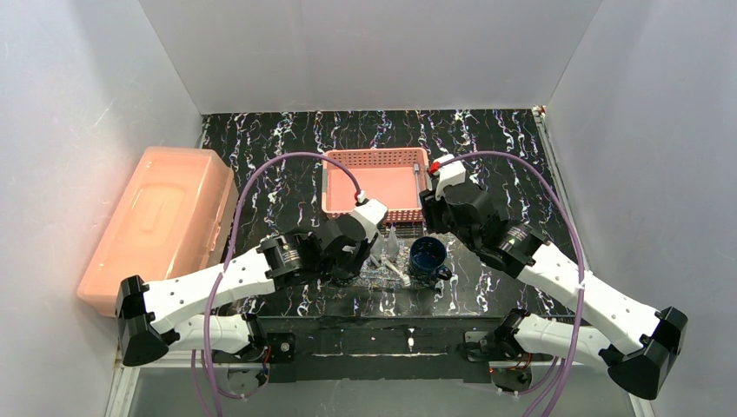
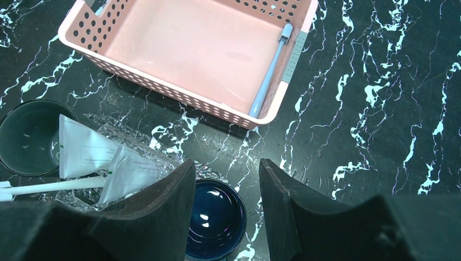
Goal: Prepare toiletry sets of a toothbrush and toothpaste on the tray
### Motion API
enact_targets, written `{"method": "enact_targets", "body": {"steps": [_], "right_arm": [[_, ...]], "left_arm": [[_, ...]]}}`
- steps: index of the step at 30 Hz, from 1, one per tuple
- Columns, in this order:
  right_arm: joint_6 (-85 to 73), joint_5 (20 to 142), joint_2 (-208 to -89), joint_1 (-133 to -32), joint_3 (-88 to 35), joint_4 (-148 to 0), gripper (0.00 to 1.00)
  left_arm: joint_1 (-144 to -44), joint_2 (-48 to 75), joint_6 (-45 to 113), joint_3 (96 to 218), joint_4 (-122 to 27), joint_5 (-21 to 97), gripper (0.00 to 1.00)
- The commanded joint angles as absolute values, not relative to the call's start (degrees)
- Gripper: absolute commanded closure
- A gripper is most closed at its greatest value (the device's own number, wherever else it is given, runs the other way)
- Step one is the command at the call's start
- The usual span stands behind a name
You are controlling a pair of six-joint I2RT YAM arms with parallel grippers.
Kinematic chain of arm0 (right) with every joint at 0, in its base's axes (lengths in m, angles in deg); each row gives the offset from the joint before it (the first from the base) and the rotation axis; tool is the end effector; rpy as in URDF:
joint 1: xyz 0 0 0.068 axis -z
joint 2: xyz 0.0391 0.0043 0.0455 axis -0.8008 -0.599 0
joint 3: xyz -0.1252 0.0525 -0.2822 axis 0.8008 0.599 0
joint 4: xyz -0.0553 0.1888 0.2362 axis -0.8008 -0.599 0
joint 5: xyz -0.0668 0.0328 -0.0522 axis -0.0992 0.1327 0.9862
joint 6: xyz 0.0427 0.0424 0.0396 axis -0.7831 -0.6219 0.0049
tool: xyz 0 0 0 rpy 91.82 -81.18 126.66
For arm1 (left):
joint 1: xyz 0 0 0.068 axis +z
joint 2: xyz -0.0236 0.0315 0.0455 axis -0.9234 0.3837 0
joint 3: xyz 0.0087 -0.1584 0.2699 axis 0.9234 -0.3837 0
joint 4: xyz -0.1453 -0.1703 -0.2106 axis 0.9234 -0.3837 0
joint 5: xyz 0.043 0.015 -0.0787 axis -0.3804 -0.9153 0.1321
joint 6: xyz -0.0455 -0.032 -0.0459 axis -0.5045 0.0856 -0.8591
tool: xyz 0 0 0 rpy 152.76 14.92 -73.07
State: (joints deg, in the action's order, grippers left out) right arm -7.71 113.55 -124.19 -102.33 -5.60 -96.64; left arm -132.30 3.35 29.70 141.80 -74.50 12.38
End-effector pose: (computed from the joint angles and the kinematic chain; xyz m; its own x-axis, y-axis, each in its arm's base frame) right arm 0.1914 0.1825 0.3623 -0.3441 -0.1950 -0.9185 -0.3863 0.9210 -0.0508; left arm 0.1441 -0.2650 0.3351 -0.4285 0.3148 -0.8469 0.6666 0.7429 -0.0610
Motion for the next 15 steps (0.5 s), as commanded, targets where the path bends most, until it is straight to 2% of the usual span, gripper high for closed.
{"method": "enact_targets", "body": {"steps": [1, 15], "right_arm": [[-7.49, 113.72, -122.85, -102.18, -5.80, -94.42, 0.45], [-7.51, 113.75, -122.72, -102.16, -4.78, -93.92, 0.43]], "left_arm": [[-132.56, 3.70, 29.09, 141.29, -72.68, 11.20, 1.00], [-132.56, 4.74, 28.86, 140.57, -72.07, 11.86, 1.00]]}}
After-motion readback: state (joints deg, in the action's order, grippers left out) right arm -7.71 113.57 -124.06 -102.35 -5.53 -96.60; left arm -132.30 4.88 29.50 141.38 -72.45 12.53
